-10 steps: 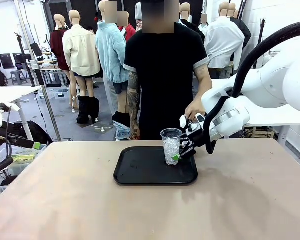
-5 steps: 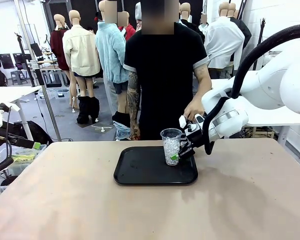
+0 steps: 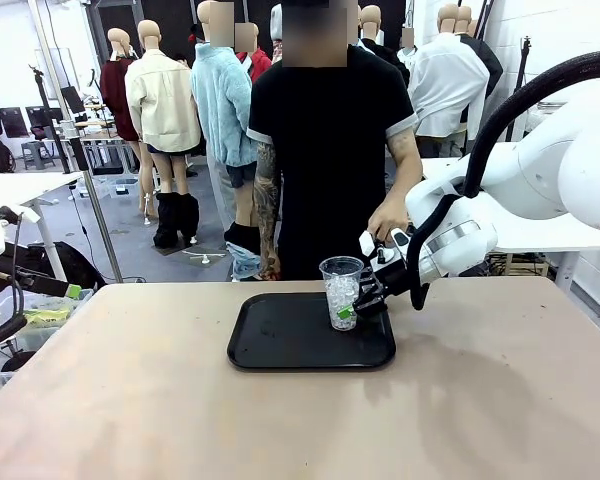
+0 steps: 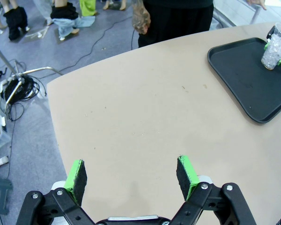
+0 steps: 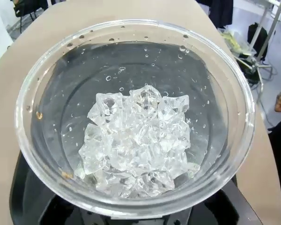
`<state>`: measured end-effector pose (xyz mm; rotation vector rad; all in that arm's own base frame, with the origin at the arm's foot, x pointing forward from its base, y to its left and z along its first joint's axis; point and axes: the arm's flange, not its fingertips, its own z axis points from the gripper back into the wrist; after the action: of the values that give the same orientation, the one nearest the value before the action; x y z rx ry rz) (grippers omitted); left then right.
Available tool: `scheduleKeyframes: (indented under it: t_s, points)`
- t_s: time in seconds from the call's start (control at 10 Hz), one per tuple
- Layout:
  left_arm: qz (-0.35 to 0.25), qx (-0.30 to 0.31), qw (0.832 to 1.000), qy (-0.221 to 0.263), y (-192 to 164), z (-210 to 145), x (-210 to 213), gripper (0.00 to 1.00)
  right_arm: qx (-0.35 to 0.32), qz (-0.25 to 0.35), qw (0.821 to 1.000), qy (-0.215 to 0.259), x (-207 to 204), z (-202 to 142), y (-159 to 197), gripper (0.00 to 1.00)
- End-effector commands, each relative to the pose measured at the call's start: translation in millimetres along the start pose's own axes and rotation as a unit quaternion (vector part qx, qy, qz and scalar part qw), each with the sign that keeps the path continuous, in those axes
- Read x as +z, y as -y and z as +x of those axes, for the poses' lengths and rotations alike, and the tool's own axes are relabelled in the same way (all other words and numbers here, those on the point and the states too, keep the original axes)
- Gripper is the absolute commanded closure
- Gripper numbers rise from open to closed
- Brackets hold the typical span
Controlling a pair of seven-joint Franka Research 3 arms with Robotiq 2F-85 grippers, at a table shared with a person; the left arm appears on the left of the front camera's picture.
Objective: Pour the drink into the iced cup.
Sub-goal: Pick up the iced cup indicated by the human and present it to them, then open the gripper to release the iced cup you were holding.
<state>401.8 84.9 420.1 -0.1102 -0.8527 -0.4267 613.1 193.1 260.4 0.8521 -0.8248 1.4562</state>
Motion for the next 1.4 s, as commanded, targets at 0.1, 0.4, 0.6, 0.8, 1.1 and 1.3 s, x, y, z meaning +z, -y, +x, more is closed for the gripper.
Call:
scheduleKeyframes:
  t_s: [0.1,0.4,0.6,0.8,1.1,1.3]
  points:
    - [0.007,0.002,1.0,0.005,0.1,-2.3,-1.4,0.0,0.002,0.004,1.0,0.004,0.0,-1.4,5.6,0.35]
    - [0.007,0.002,1.0,0.005,0.1,-2.3,-1.4,0.0,0.006,0.024,1.0,-0.009,-2.5,-3.1,5.8,0.35]
    - [0.007,0.002,1.0,0.005,0.1,-2.3,-1.4,0.0,0.009,0.023,1.0,-0.017,-1.9,-3.1,4.6,0.35]
    - [0.007,0.002,1.0,0.005,0.1,-2.3,-1.4,0.0,0.009,0.009,1.0,-0.007,0.4,1.0,0.8,0.35]
    - [0.007,0.002,1.0,0.005,0.1,-2.3,-1.4,0.0,0.009,0.009,1.0,-0.007,0.4,1.0,0.8,0.35]
    - [0.007,0.002,1.0,0.005,0.1,-2.3,-1.4,0.0,0.009,0.009,1.0,-0.007,0.4,1.0,0.8,0.35]
